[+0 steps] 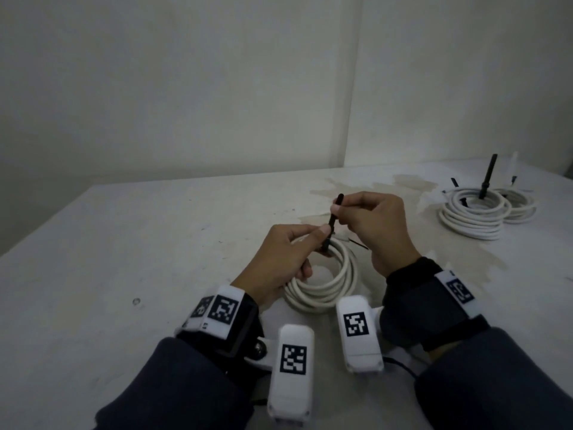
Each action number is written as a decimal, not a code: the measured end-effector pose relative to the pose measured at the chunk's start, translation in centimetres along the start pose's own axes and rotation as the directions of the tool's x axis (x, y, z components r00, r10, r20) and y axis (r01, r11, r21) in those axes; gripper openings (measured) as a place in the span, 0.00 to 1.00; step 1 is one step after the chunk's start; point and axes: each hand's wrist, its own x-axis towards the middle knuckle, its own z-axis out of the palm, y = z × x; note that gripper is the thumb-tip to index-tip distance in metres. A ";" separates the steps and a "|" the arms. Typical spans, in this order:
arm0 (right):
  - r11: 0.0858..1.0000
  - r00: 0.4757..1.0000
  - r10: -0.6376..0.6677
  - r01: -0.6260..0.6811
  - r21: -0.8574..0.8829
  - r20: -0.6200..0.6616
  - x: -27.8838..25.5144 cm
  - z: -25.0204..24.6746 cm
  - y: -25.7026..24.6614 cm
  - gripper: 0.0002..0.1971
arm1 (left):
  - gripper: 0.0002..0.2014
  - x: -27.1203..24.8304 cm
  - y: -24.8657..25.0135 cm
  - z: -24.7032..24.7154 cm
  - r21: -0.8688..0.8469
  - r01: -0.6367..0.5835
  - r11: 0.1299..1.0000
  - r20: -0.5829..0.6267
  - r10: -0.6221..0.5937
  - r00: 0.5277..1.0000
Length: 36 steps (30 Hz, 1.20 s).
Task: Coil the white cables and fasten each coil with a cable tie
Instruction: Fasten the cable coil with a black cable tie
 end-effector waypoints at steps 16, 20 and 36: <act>0.985 0.983 0.038 -0.067 0.159 0.177 -0.6 0.1 -1.1 0.09 | 0.12 0.5 -0.9 -0.4 0.030 -0.087 0.996 -0.122 0.090 0.988; 0.985 0.989 0.029 -0.053 0.165 0.145 -0.8 0.5 -1.0 0.05 | 0.11 0.8 -1.0 -0.3 -0.013 -0.129 0.992 -0.185 0.124 0.975; 0.999 0.972 -0.002 -0.007 0.040 0.236 -0.8 0.8 -1.0 0.06 | 0.03 1.4 -0.8 -0.6 0.304 -0.268 0.914 -0.236 0.345 0.908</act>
